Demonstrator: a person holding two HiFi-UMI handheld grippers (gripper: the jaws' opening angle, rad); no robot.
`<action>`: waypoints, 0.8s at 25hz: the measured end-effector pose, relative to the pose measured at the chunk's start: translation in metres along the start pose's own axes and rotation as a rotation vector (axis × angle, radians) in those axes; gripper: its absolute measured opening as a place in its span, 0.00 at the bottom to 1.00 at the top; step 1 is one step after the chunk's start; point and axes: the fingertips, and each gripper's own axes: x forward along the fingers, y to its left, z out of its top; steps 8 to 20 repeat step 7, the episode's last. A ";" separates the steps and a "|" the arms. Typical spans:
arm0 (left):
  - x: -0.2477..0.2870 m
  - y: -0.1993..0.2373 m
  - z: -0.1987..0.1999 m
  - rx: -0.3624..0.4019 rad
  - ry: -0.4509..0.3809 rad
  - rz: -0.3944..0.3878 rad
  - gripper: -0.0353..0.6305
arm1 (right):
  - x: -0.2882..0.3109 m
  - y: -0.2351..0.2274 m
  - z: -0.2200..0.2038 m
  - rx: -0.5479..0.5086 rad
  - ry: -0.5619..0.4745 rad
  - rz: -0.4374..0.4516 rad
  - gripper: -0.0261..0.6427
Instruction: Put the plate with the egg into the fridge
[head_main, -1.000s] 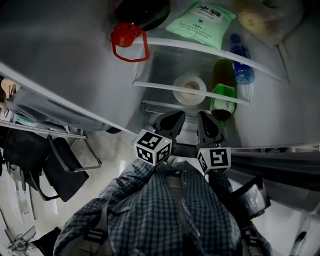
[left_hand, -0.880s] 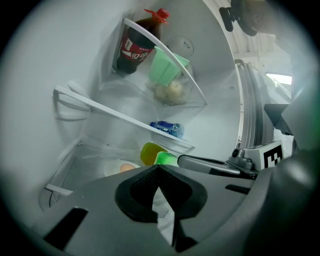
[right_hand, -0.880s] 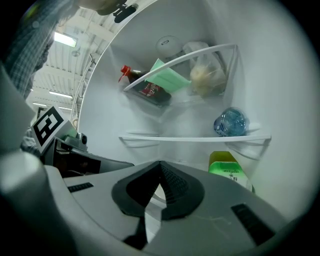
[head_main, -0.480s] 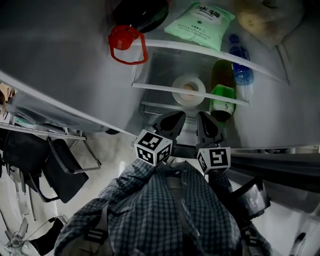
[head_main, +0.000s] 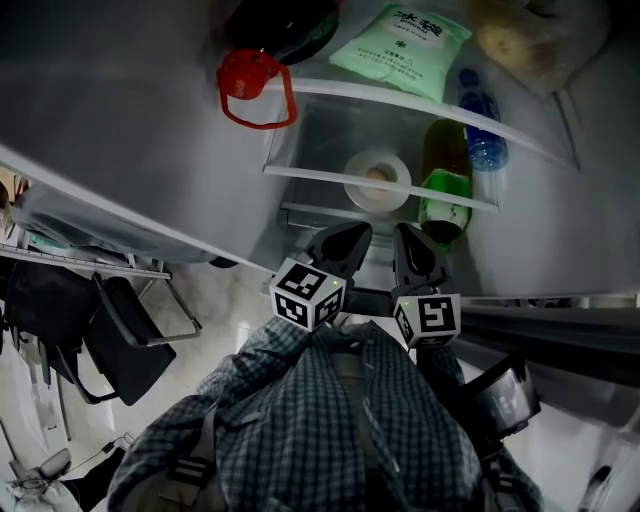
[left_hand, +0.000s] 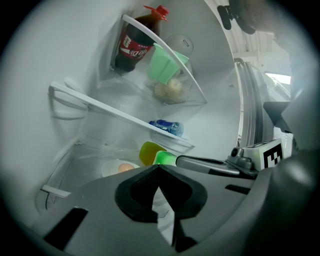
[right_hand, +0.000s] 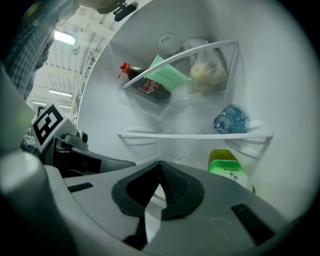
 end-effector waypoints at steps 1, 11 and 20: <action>-0.001 -0.001 0.000 -0.001 -0.001 0.000 0.06 | -0.001 0.001 0.001 -0.002 0.000 0.000 0.05; -0.005 0.006 0.007 0.001 -0.013 0.021 0.06 | 0.006 0.005 0.004 -0.023 -0.002 0.026 0.05; -0.005 0.006 0.007 0.001 -0.013 0.021 0.06 | 0.006 0.005 0.004 -0.023 -0.002 0.026 0.05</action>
